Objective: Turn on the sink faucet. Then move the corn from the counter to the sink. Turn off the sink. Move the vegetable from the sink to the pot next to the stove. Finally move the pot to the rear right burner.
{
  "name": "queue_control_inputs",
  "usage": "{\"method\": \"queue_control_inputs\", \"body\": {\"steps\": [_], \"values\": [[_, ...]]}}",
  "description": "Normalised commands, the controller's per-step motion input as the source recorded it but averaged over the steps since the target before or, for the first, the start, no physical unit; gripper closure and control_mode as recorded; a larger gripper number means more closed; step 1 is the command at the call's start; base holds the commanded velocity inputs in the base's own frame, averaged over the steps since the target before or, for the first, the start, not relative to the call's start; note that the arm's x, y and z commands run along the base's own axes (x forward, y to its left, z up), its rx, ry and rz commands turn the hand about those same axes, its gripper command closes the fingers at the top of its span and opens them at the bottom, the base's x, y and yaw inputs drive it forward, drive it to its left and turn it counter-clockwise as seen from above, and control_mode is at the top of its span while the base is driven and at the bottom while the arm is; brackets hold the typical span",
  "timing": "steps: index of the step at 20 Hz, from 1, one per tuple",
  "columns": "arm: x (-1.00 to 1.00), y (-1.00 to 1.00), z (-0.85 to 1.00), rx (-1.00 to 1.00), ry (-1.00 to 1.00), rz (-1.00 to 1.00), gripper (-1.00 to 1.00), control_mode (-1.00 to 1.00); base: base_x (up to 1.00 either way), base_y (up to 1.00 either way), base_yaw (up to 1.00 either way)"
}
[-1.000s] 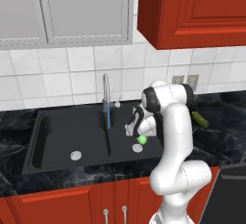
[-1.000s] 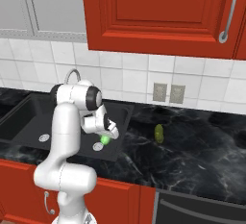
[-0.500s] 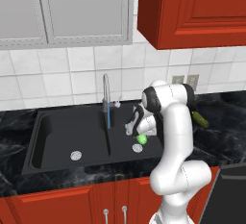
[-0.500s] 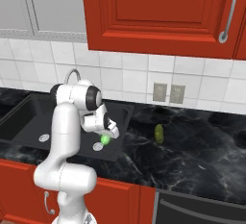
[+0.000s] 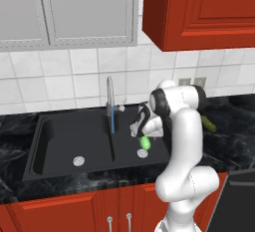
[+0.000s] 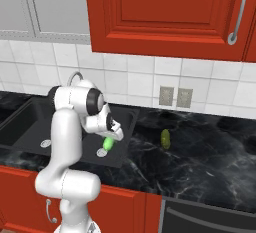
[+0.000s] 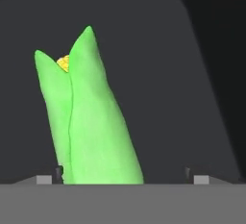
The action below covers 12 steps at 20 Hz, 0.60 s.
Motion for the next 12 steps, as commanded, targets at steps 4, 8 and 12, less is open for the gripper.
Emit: {"method": "queue_control_inputs", "body": {"steps": [4, 8, 12], "values": [[-0.28, 0.0, 0.4, 0.0, -0.01, 0.0, -1.0, -1.0, 0.0, 0.0, 0.0], [-0.37, 0.0, 0.42, 0.0, -0.04, 0.0, -1.0, -1.0, 0.0, 0.0, 0.0], [-0.45, 0.0, 0.49, 0.0, -0.07, 0.0, -1.0, -1.0, 0.0, 0.0, 0.0]]}}
